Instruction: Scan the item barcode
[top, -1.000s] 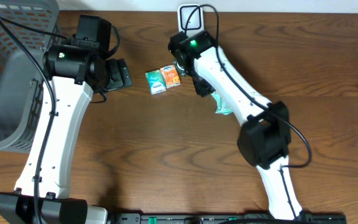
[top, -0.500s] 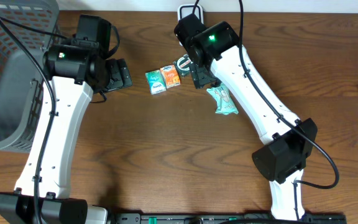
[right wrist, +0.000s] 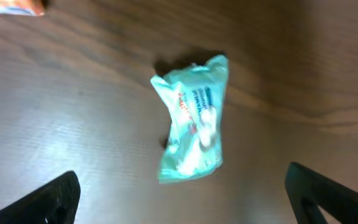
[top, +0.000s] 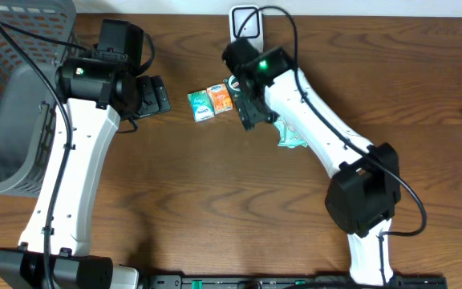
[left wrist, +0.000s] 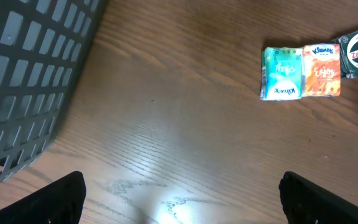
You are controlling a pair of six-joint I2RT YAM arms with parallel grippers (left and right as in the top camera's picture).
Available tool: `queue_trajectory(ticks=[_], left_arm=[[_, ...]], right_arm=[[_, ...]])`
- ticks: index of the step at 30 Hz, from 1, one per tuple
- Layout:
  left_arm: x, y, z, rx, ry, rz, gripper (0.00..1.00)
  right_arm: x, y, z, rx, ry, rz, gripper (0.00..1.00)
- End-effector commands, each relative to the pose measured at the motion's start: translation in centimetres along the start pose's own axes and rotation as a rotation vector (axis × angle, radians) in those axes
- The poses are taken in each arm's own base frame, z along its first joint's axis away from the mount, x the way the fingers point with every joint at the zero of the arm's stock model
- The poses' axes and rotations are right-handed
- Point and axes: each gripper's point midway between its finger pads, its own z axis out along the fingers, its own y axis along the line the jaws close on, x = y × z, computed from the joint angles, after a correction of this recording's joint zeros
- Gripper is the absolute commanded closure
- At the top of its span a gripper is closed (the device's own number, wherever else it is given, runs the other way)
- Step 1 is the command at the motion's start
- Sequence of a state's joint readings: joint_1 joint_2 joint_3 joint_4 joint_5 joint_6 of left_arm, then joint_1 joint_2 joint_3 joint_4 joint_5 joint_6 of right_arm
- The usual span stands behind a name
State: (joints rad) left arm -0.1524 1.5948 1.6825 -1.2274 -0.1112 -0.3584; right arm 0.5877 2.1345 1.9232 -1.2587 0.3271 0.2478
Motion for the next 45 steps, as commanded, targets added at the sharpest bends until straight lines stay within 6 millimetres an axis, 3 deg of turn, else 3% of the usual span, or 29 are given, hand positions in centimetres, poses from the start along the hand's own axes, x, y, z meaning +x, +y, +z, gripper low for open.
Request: queue_trajectory(ticks=[1,5,10,13,17,23,33,38,45], left_arm=[[-0.3,0.3,-0.5,-0.007,-0.017,0.005,0.02],[-0.3,0.3,-0.5,-0.007,-0.017,0.005,0.02],[-0.3,0.3,-0.5,-0.007,-0.017,0.005,0.02],[-0.3,0.3,-0.5,-0.007,-0.017,0.005,0.02],[-0.3,0.3,-0.5,-0.007,-0.017,0.005,0.02],[-0.3,0.3,-0.5,-0.007,-0.017,0.005,0.02],[-0.3,0.3,-0.5,-0.007,-0.017,0.005,0.02],[-0.3,0.3,-0.5,-0.007,-0.017,0.005,0.02],[-0.3,0.3,-0.5,-0.007,-0.017,0.005,0.03]], right_arm=[[2.0,-0.2,3.3,0.069,0.040,-0.052,0.01],[3.0,0.6,6.3,0.069,0.034,-0.047,0.01],[4.0,0.4,8.3,0.124,0.025,-0.049,0.03],[3.9,-1.7,7.4,0.291,-0.008,-0.032,0.01],[3.8,-1.7,6.5,0.356,-0.029,-0.068,0.01],[3.6,-2.1,6.5,0.363,-0.036,-0.041,0.02],[3.8,-1.6,6.7,0.335,-0.028,-0.021,0.12],[3.7,-3.0,7.0,0.347,-0.021,0.010,0.15],[3.3,-4.2,7.4,0.352,-0.021,0.042,0.07]])
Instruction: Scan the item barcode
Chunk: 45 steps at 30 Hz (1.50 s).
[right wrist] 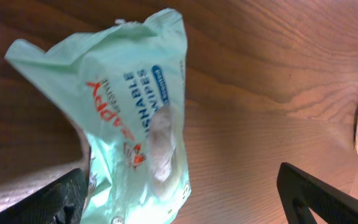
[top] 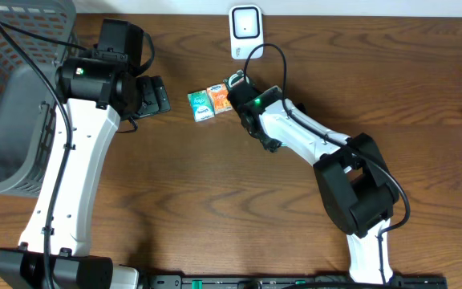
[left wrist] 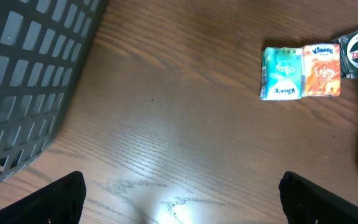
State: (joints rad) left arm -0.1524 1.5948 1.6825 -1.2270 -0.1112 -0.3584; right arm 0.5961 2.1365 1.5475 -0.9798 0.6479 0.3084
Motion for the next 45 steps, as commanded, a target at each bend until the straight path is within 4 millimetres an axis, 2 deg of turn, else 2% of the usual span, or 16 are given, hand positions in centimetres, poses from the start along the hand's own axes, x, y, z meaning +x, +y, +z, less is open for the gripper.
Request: queue_trajectory(ticks=[1,3,10,15,17,20,25,29,32,34,36,39,42,45], left_arm=[[-0.3,0.3,-0.5,-0.008,-0.017,0.005,0.02],[-0.3,0.3,-0.5,-0.008,-0.017,0.005,0.02],[-0.3,0.3,-0.5,-0.008,-0.017,0.005,0.02],[-0.3,0.3,-0.5,-0.008,-0.017,0.005,0.02],[-0.3,0.3,-0.5,-0.008,-0.017,0.005,0.02],[-0.3,0.3,-0.5,-0.008,-0.017,0.005,0.02],[-0.3,0.3,-0.5,-0.008,-0.017,0.005,0.02],[-0.3,0.3,-0.5,-0.008,-0.017,0.005,0.02],[-0.3,0.3,-0.5,-0.008,-0.017,0.005,0.02],[-0.3,0.3,-0.5,-0.008,-0.017,0.005,0.02],[-0.3,0.3,-0.5,-0.008,-0.017,0.005,0.02],[-0.3,0.3,-0.5,-0.008,-0.017,0.005,0.02],[-0.3,0.3,-0.5,-0.008,-0.017,0.005,0.02],[-0.3,0.3,-0.5,-0.008,-0.017,0.005,0.02]], right_arm=[[-0.4,-1.2,0.3,0.022,-0.004,0.041,0.08],[-0.2,-1.2,0.5,0.007,0.010,0.044,0.13],[0.3,-0.7,-0.3,0.031,0.009,0.001,0.12],[-0.2,1.5,-1.6,0.000,-0.042,-0.023,0.16],[-0.2,3.6,-2.1,-0.071,-0.052,-0.030,0.18],[-0.3,3.5,-1.8,-0.060,-0.065,-0.021,0.17],[-0.5,2.2,-0.6,-0.028,-0.063,0.013,0.16],[-0.6,2.7,0.3,-0.097,-0.047,0.048,0.18],[0.2,3.1,1.2,-0.119,-0.027,0.054,0.28],[0.5,3.2,1.8,-0.119,-0.024,0.058,0.44],[0.8,3.3,2.0,-0.117,-0.020,0.055,0.52],[0.9,3.3,2.0,-0.118,-0.016,0.051,0.82],[0.4,3.9,1.2,-0.177,-0.005,0.058,0.95],[-0.7,4.2,-0.2,-0.269,0.012,0.077,0.99]])
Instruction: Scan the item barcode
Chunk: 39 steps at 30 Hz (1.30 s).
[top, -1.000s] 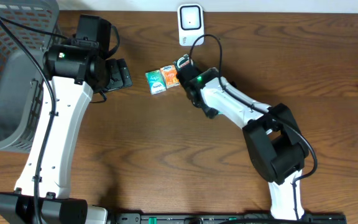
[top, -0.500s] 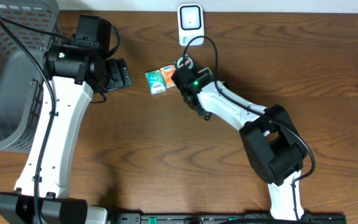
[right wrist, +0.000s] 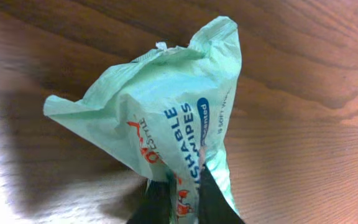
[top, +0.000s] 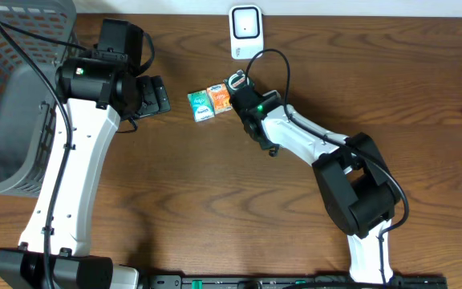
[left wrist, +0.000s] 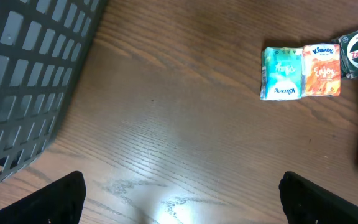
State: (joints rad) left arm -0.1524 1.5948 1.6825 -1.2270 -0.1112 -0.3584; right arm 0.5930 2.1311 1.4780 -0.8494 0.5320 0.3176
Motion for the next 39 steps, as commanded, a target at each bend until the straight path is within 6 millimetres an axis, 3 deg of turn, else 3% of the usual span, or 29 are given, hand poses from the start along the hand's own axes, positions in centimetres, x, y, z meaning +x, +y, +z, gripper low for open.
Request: queue_trajectory(ticks=[1,6,12,20,25,28,36,39], left_arm=[[-0.3,0.3,-0.5,-0.008,-0.017,0.005,0.02],[-0.3,0.3,-0.5,-0.008,-0.017,0.005,0.03],[-0.3,0.3,-0.5,-0.008,-0.017,0.005,0.02],[-0.3,0.3,-0.5,-0.008,-0.017,0.005,0.02],[-0.3,0.3,-0.5,-0.008,-0.017,0.005,0.02],[-0.3,0.3,-0.5,-0.008,-0.017,0.005,0.03],[-0.3,0.3,-0.5,-0.008,-0.017,0.005,0.02],[-0.3,0.3,-0.5,-0.008,-0.017,0.005,0.02]], right_arm=[[-1.2,1.8,-1.8,-0.189,0.043,0.042,0.99],[-2.3,4.1,-6.2,-0.615,0.129,-0.007,0.99],[-2.1,5.3,-9.2,-1.020,0.159,-0.036,0.99],[1.3,6.7,-11.2,-1.582,0.213,0.066,0.99],[3.7,5.9,-7.7,-1.575,0.240,0.153,0.99],[3.8,3.9,-5.0,-1.481,0.243,0.210,0.99],[2.6,-3.6,-1.3,-1.278,0.300,0.398,0.60],[2.8,-6.2,-1.3,-1.140,0.351,0.368,0.56]])
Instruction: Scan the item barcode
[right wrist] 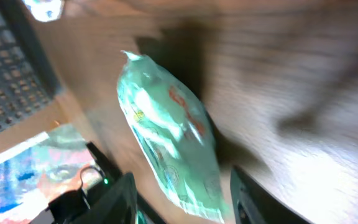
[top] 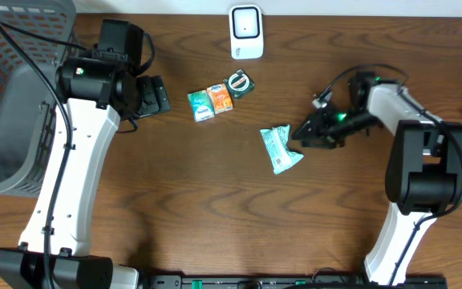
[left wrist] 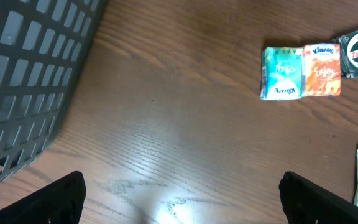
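A mint-green wipes pack (top: pixel 281 148) lies on the brown table, right of centre, and shows at the right edge of the left wrist view. My right gripper (top: pixel 299 136) reaches in from the right, touching the pack's right end. In the right wrist view, which is blurred, the pack (right wrist: pixel 166 140) sits between the parted fingers of that gripper (right wrist: pixel 182 183), which is open. The white barcode scanner (top: pixel 246 32) stands at the table's back edge. My left gripper (top: pixel 155 95) hangs open over bare wood (left wrist: pixel 182 199).
A teal tissue pack (top: pixel 201 105), an orange one (top: pixel 220 98) and a round Zam-Buk tin (top: pixel 237 82) lie between the arms. A grey basket (top: pixel 6 96) fills the left side. Another packet lies at the right edge.
My right arm has swung from the table's middle to the right side. Its fingers, then pinched on the wipes pack, now stand apart. The pack lies uncovered, slightly lower and further left. The left arm is unmoved.
First my right gripper hung open above the wipes pack. Then it was low over the pack, still open, then pinched shut on it. Now it is open at the pack's right end, the arm stretched in from the right. The left arm stayed still.
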You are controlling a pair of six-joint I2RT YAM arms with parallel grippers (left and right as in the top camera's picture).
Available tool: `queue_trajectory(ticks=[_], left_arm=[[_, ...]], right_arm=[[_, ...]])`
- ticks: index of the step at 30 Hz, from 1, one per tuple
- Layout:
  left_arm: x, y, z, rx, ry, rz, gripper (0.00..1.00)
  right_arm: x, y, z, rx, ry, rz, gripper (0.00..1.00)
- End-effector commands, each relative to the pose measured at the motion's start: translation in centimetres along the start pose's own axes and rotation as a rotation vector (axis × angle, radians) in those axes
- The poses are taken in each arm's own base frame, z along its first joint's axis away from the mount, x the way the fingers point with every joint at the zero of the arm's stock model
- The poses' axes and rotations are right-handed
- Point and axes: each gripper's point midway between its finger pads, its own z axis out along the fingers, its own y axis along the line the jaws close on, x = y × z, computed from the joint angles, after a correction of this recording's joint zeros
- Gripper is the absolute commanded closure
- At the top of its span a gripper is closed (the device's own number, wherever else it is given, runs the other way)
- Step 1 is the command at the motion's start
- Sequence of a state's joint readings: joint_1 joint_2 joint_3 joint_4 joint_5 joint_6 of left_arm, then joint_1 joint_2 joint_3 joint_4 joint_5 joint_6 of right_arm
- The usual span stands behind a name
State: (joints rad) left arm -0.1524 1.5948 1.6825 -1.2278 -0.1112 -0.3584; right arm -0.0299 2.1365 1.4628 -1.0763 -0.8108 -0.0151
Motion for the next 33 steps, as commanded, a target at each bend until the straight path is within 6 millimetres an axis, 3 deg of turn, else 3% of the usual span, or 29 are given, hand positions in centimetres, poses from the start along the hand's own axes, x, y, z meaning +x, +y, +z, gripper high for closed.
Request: queue_trajectory(ticks=[1,3,5,7,18,23,33], left_arm=[[-0.3,0.3,-0.5,-0.007,-0.018,0.005,0.02],[-0.3,0.3,-0.5,-0.007,-0.018,0.005,0.02],[-0.3,0.3,-0.5,-0.007,-0.018,0.005,0.02],[-0.3,0.3,-0.5,-0.007,-0.018,0.005,0.02],[-0.3,0.3,-0.5,-0.007,-0.018,0.005,0.02],[-0.3,0.3,-0.5,-0.007,-0.018,0.005,0.02],[-0.3,0.3,-0.5,-0.007,-0.018,0.005,0.02]], right_arm=[[-0.4,0.0,-2.1,0.132,0.008,-0.064,0.56],[-0.3,0.8,-2.4,0.133,0.023,-0.101,0.43],[-0.1,1.4,-2.0,0.137,0.036,-0.137,0.13],[0.1,1.3,-1.5,0.175,0.051,-0.158,0.01],[-2.3,2.2,-0.1,0.219,-0.029,-0.196,0.01],[-2.2,2.7,0.6,0.225,-0.014,-0.292,0.01],[-1.9,3.1,1.3,0.235,0.004,-0.322,0.01]])
